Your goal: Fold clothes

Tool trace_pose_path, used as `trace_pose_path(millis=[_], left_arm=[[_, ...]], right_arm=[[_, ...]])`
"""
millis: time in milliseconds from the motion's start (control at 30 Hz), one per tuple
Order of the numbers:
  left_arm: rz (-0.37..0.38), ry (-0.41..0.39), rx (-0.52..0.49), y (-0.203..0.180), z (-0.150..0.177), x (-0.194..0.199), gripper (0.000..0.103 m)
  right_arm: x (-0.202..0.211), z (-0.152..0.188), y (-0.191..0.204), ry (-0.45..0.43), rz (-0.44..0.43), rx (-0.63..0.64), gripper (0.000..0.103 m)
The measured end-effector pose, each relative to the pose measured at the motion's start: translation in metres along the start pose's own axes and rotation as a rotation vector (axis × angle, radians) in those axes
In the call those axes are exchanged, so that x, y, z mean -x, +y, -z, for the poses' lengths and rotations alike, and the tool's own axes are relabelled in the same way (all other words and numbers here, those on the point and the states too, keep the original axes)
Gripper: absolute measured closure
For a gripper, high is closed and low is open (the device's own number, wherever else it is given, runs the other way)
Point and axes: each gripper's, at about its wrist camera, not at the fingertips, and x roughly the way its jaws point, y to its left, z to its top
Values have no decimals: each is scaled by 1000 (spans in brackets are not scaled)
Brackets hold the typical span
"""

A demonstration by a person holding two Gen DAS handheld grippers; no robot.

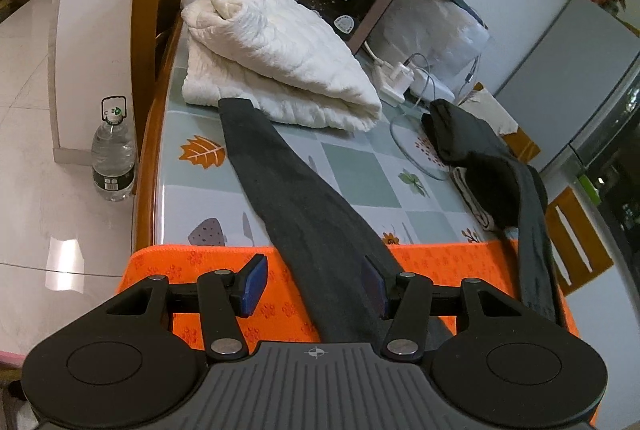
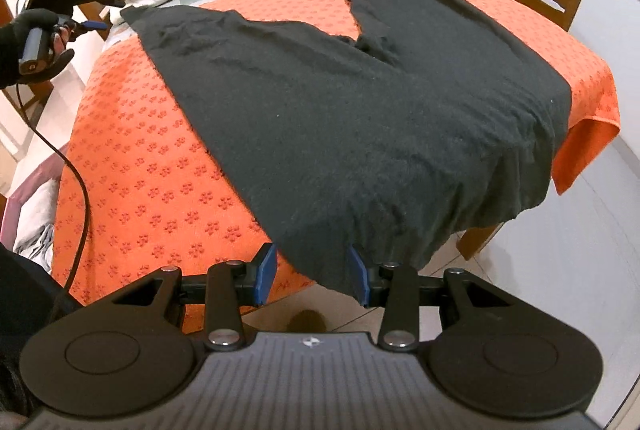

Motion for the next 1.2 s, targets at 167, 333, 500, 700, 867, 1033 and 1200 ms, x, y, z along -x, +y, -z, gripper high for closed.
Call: trace_pose_path(millis=[167, 333, 500, 700, 867, 1033, 1200], left_arm=[[-21, -25, 34, 11, -6, -12, 48], [-50, -36, 54, 24, -16, -28, 48], [-62, -65, 87, 34, -35, -48, 47], [-106, -98, 89, 35, -61, -82, 47], [-179, -145, 63, 30, -76, -108, 47], [-276, -196, 40, 29, -84, -123, 47], [-315, -200, 88, 40, -85, -133, 49]], right_arm=[[3, 1, -5, -14, 41, -13, 58], [1, 1, -9, -24, 68, -31, 58], [0, -7, -12, -47, 82, -68, 58], [-8, -32, -22, -66, 95, -120, 58], [-20, -58, -31, -84, 103, -161, 58], [-31, -77, -32, -88, 96, -162, 58], [-35, -81, -36, -79, 104, -172, 58]])
